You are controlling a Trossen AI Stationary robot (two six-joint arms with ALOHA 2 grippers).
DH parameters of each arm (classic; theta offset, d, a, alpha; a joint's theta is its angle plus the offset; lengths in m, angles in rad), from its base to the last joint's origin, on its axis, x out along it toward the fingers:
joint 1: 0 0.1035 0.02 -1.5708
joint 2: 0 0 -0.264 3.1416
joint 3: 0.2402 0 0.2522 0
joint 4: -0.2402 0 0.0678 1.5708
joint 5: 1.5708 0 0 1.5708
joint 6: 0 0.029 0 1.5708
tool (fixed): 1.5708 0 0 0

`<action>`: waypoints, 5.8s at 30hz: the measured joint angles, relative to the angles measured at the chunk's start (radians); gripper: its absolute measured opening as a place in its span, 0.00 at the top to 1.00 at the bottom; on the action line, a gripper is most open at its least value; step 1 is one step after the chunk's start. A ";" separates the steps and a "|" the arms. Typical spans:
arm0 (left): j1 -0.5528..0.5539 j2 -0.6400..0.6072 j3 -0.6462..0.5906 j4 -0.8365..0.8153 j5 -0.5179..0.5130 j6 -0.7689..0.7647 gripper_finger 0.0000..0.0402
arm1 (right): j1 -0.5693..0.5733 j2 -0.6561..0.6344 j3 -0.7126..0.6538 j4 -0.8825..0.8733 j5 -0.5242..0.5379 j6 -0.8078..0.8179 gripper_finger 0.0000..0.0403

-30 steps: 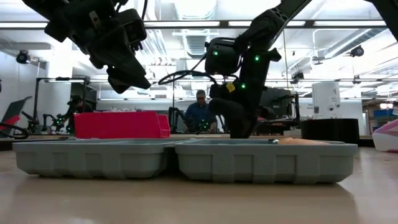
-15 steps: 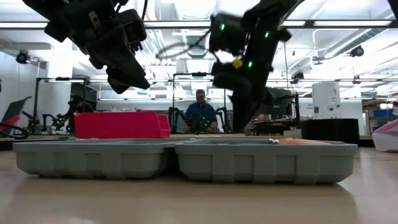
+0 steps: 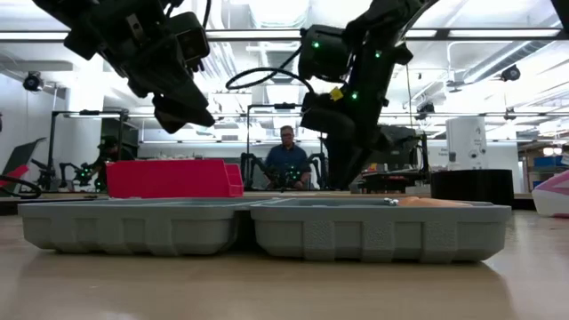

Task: Prefit tool cases
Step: Put the set of precision screwdriver bits into the gray toolbox

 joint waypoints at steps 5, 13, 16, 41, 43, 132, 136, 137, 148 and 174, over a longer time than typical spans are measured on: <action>0.000 0.000 0.003 -0.001 0.008 0.001 0.62 | -0.007 0.028 0.000 -0.001 -0.016 0.027 0.64; 0.000 0.000 0.003 -0.001 0.009 0.003 0.64 | -0.007 0.034 0.000 -0.008 0.018 0.044 0.57; 0.000 0.000 0.003 -0.001 0.010 0.003 0.64 | -0.008 0.036 0.000 -0.007 -0.003 0.047 0.56; 0.000 0.000 0.003 -0.001 0.017 0.000 0.63 | -0.015 0.091 -0.001 0.012 0.009 0.041 0.60; 0.000 0.000 0.003 -0.002 0.017 0.000 0.63 | -0.015 0.091 -0.001 0.013 0.010 0.037 0.64; -0.018 0.024 0.003 -0.019 -0.013 0.003 0.63 | 0.466 0.037 0.138 -0.111 -0.095 0.600 0.77; -0.029 0.048 0.003 -0.034 -0.013 0.003 0.63 | 0.467 0.050 0.139 -0.068 -0.117 0.673 0.77; -0.031 0.053 0.003 -0.040 -0.014 0.003 0.63 | 0.468 0.054 0.138 -0.062 -0.121 0.692 0.77; -0.055 0.098 0.001 -0.071 -0.028 0.020 0.62 | 0.493 0.072 0.138 -0.069 -0.140 0.895 0.76; -0.081 0.099 0.001 0.032 -0.099 0.105 0.62 | 0.499 0.097 0.228 -0.291 -0.059 1.105 0.55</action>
